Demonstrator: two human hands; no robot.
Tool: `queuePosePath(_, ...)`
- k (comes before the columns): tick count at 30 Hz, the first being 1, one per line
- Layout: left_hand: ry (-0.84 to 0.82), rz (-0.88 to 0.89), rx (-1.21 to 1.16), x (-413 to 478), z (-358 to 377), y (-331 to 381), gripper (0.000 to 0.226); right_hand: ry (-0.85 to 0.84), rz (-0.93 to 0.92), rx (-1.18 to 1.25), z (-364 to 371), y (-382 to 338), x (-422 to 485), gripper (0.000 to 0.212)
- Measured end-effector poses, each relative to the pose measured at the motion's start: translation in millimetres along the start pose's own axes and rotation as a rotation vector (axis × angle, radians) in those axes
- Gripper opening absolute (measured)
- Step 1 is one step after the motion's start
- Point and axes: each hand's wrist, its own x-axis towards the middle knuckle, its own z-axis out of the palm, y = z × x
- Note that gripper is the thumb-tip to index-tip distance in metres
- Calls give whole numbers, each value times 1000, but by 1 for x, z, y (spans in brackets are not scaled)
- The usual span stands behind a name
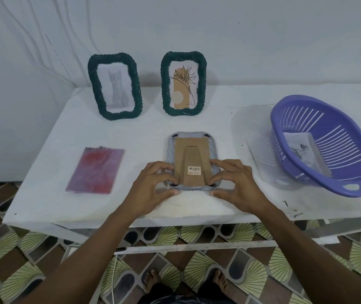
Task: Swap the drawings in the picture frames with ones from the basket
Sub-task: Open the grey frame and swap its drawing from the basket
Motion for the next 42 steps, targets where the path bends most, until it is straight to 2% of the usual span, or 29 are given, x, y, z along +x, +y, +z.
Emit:
queuePosePath(8, -12, 2, 33, -2, -1, 2, 28, -2, -25, -2, -2, -1, -1, 24)
queuePosePath(12, 39, -91, 38, 12, -5, 13, 39, 84, 35, 169, -8, 1, 4, 28)
queuePosePath(15, 26, -151, 153, 40, 1, 27, 53, 159, 100, 201, -12, 4, 18, 26)
queuePosePath(20, -141, -191, 458, 71, 26, 35, 75, 211, 148, 161, -10, 8, 43, 28)
queuePosePath(26, -102, -231, 610, 67, 41, 35, 91, 255, 175, 204, 1, 11, 56, 28)
queuePosePath(30, 8, -201, 574, 64, 43, 43, 84, 275, 217, 249, 3, 11, 55, 26)
queuePosePath(35, 134, -158, 580, 63, 44, 47, 71, 261, 191, 278, 1, 9, 56, 10)
queuePosePath(39, 132, -161, 552, 61, 44, 46, 71, 232, 132, 248, 4, 12, 56, 22)
queuePosePath(42, 144, -148, 507, 61, 42, 47, 71, 223, 128, 257, 6, 11, 57, 22)
